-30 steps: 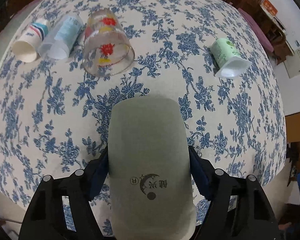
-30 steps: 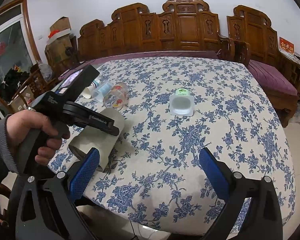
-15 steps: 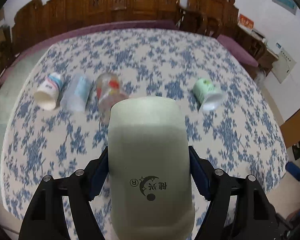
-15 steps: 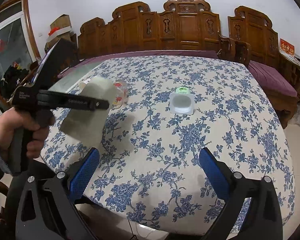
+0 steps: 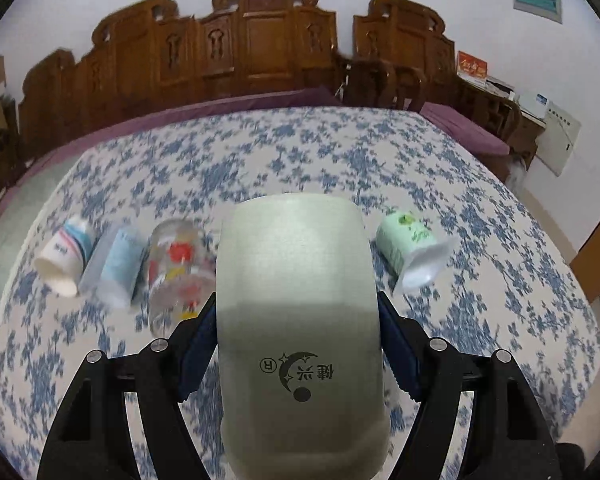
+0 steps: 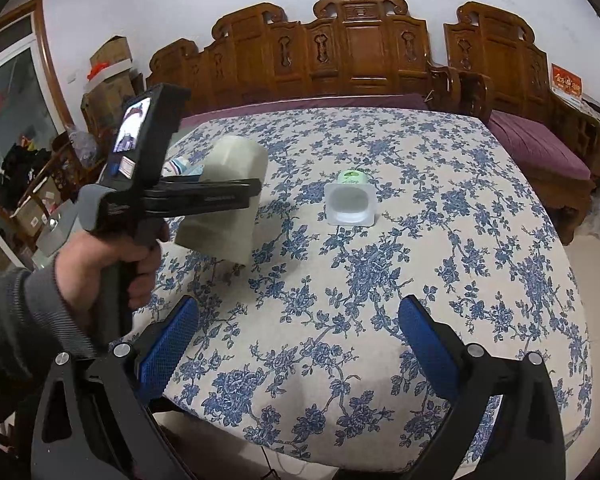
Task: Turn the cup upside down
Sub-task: 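Rotate the left gripper to turn the cream cup rim-down, then lower the cream cup onto the tablecloth and open the left gripper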
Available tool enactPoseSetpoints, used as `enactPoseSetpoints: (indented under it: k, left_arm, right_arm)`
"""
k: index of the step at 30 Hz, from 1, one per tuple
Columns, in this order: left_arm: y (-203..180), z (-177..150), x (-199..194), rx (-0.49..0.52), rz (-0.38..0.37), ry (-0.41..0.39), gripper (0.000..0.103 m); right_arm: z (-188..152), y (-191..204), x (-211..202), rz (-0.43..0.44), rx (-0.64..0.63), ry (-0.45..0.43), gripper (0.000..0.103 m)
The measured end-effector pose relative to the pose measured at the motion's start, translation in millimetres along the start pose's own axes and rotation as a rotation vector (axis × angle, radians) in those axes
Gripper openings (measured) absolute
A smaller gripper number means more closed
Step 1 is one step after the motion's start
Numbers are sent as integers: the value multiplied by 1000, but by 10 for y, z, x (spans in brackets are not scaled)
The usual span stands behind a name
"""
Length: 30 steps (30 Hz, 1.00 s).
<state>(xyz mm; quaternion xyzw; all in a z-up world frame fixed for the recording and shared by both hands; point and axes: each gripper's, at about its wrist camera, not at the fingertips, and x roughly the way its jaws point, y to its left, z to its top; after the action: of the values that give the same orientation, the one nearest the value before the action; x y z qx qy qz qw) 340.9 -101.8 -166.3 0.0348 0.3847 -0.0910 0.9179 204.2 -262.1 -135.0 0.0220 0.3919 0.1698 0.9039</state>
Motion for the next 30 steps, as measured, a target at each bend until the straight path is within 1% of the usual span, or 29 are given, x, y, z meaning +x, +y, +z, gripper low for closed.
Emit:
enactPoseSetpoints:
  k: [4, 6, 11, 15, 21, 26, 30]
  left_arm:
    - [-46, -80, 30, 33, 14, -49, 71]
    - [-68, -143, -28, 58, 12, -84, 71]
    - [-136, -285, -198, 113, 22, -125, 71]
    - [-144, -419, -363, 110, 11, -115, 71]
    - [-163, -594, -488, 114, 16, -100, 71]
    - [-46, -711, -542, 58, 5, -92, 71]
    - [-33, -724, -571, 50, 9, -81, 71]
  right_arm:
    - [9, -8, 7, 1, 3, 0, 101]
    - [10, -8, 7, 1, 3, -1, 101]
    - [11, -13, 6, 0, 4, -3, 101]
    - [17, 3, -9, -5, 1, -11, 101]
    - [13, 14, -7, -15, -4, -17, 101]
    - [-4, 14, 15, -26, -8, -13, 101]
    - [-3, 20, 14, -26, -9, -14, 101]
